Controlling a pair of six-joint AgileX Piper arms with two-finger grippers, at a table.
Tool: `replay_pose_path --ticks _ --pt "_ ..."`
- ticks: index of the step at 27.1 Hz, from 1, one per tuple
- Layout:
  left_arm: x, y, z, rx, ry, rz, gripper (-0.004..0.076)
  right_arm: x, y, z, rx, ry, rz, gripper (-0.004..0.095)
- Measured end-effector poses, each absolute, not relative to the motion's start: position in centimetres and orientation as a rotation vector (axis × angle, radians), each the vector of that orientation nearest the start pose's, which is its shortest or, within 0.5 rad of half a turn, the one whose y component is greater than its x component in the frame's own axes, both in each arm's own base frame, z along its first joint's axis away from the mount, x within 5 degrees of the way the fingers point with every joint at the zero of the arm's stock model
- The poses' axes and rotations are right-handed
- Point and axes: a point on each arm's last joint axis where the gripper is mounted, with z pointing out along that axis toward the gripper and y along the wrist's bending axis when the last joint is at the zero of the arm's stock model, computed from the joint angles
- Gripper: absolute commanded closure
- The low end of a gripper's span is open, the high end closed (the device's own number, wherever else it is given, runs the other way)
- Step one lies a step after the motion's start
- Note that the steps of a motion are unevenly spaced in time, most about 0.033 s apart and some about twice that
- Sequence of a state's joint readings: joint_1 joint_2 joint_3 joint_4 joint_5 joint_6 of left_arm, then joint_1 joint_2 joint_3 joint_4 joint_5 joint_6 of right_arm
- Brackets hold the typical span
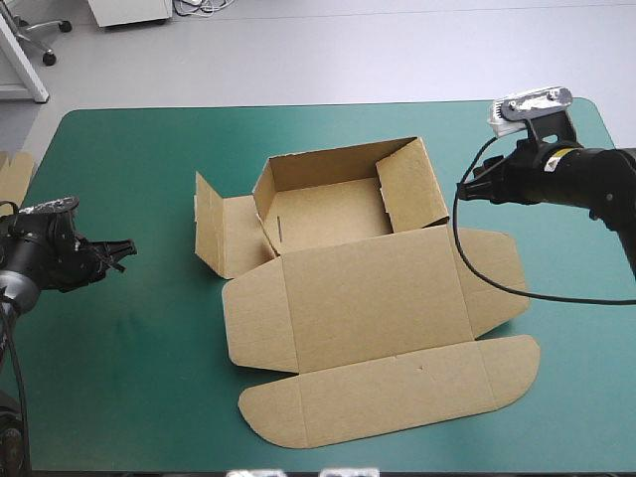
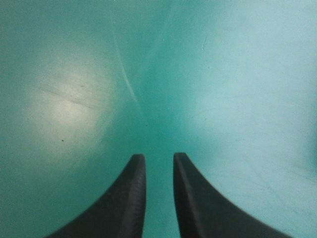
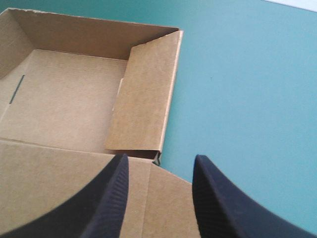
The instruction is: Fold the box
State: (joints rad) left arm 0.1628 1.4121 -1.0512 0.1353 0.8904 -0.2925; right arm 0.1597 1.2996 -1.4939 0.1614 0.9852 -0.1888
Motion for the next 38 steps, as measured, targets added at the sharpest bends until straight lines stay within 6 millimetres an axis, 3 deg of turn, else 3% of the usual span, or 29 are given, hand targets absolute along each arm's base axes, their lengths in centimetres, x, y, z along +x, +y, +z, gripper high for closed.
replay_pose_path --ticks 8,13,17,22,28,32,38 --pt "27.2 5.4 27.9 -0.528 2.665 0.129 0.058 27.9 10.7 42.0 -0.482 2.196 0.016 0.0517" --pt "27.2 5.4 27.9 -0.529 2.665 0.128 0.058 33.9 13.6 39.2 -0.454 2.358 -0.034 0.0272" --pt "27.2 5.4 27.9 -0.53 2.665 0.125 0.0579 37.2 14.7 38.5 -0.493 2.43 -0.061 0.0219" --pt "27.2 5.4 27.9 -0.531 2.666 0.125 0.058 40.6 15.0 36.2 -0.457 2.544 -0.033 0.0221" --pt "27.2 5.4 27.8 -0.531 2.67 0.126 0.058 43.2 12.4 33.3 -0.345 2.651 0.062 0.0221" --pt "27.2 5.4 27.8 -0.531 2.671 0.126 0.058 44.2 11.3 31.7 -0.335 2.689 0.087 0.0237" --pt "27.2 5.4 27.8 -0.531 2.67 0.126 0.058 44.8 12.0 30.3 -0.37 2.705 0.14 0.0347"
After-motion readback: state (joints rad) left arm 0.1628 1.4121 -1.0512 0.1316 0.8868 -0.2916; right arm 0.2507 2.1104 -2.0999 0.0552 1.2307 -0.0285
